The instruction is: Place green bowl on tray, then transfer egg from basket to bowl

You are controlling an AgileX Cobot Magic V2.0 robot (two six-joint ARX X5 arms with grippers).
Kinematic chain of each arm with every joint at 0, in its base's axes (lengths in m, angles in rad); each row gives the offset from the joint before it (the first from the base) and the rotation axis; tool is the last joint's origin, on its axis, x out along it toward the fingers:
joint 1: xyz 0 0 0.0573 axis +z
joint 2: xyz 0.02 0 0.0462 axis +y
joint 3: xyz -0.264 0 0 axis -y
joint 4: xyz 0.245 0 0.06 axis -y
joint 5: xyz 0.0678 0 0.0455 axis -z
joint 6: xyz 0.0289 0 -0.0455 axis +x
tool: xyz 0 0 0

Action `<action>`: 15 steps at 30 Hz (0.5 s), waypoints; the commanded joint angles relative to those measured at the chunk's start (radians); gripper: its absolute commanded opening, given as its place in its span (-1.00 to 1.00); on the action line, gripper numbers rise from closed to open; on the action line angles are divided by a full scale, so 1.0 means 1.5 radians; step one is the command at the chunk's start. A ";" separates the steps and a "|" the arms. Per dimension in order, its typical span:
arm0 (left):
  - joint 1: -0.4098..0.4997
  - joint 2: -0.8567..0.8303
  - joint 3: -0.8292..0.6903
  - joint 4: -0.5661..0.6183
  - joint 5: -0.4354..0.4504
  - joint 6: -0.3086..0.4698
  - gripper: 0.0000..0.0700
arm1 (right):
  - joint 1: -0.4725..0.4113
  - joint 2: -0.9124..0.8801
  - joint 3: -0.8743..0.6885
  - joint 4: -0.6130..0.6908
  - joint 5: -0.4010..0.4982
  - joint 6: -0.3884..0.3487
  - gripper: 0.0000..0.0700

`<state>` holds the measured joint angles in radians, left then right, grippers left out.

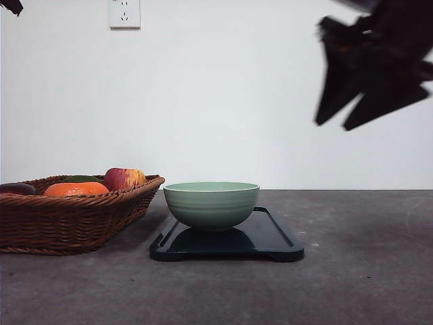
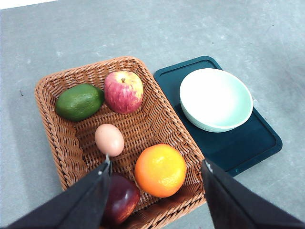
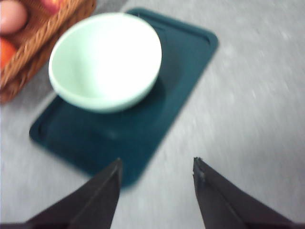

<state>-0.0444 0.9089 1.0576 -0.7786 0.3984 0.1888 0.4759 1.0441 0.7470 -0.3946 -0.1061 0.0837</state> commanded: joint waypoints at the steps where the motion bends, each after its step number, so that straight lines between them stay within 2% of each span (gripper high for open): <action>1: -0.001 0.004 0.016 0.006 0.007 -0.014 0.09 | 0.004 -0.045 -0.012 -0.005 0.002 -0.001 -0.18; 7: -0.002 0.009 0.016 0.008 0.005 -0.070 0.10 | 0.004 -0.163 -0.039 -0.069 0.002 0.006 -0.18; 11: -0.007 0.032 0.030 -0.001 -0.018 -0.145 0.12 | 0.004 -0.193 -0.039 -0.077 0.002 0.006 -0.18; 15: -0.023 0.085 0.063 -0.025 -0.049 -0.154 0.12 | 0.004 -0.196 -0.039 -0.077 0.002 0.007 -0.18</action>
<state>-0.0728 1.0133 1.1247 -0.8155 0.3355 -0.0148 0.4759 0.7465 0.6871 -0.5157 -0.1047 0.0854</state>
